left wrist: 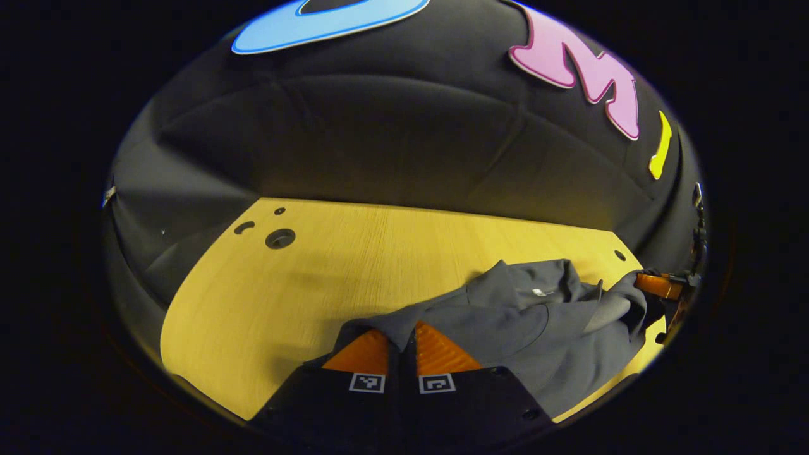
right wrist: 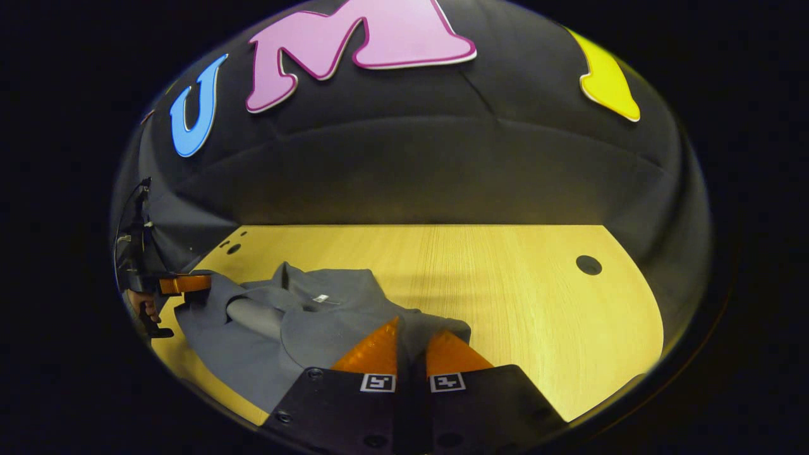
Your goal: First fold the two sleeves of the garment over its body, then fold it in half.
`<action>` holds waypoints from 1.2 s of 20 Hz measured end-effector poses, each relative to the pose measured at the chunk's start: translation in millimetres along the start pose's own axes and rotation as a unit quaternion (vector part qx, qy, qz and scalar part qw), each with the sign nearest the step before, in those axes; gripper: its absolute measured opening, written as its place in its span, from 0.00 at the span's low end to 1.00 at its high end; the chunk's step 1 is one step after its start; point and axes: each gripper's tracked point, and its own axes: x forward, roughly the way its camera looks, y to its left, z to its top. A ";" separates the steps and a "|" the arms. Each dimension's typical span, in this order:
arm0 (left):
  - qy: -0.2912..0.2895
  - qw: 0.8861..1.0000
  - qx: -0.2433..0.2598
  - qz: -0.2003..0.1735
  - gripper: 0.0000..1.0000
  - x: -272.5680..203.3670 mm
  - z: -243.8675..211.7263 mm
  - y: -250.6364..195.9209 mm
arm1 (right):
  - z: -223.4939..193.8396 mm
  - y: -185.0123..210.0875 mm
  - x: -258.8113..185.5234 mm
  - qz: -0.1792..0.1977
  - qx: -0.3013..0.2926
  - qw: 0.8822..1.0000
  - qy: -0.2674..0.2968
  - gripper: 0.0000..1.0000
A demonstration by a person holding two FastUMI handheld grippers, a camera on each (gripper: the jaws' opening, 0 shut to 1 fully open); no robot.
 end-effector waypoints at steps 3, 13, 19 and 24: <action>0.007 1.000 0.006 0.005 0.05 18.1 -7.2 2.3 | -12.4 -4.8 17.1 -0.002 0.004 1.000 0.009 0.05; 0.010 0.999 0.024 0.029 0.05 37.5 -20.3 1.3 | -42.7 -4.0 39.9 0.007 0.012 1.000 0.028 0.08; -0.012 0.999 0.037 0.003 0.44 4.2 5.3 -23.3 | -25.7 12.0 6.6 0.020 0.025 0.999 0.029 0.30; -0.034 0.998 0.046 -0.021 0.96 -42.9 26.1 -47.7 | 4.6 32.9 -44.2 0.031 0.027 0.999 -0.005 0.83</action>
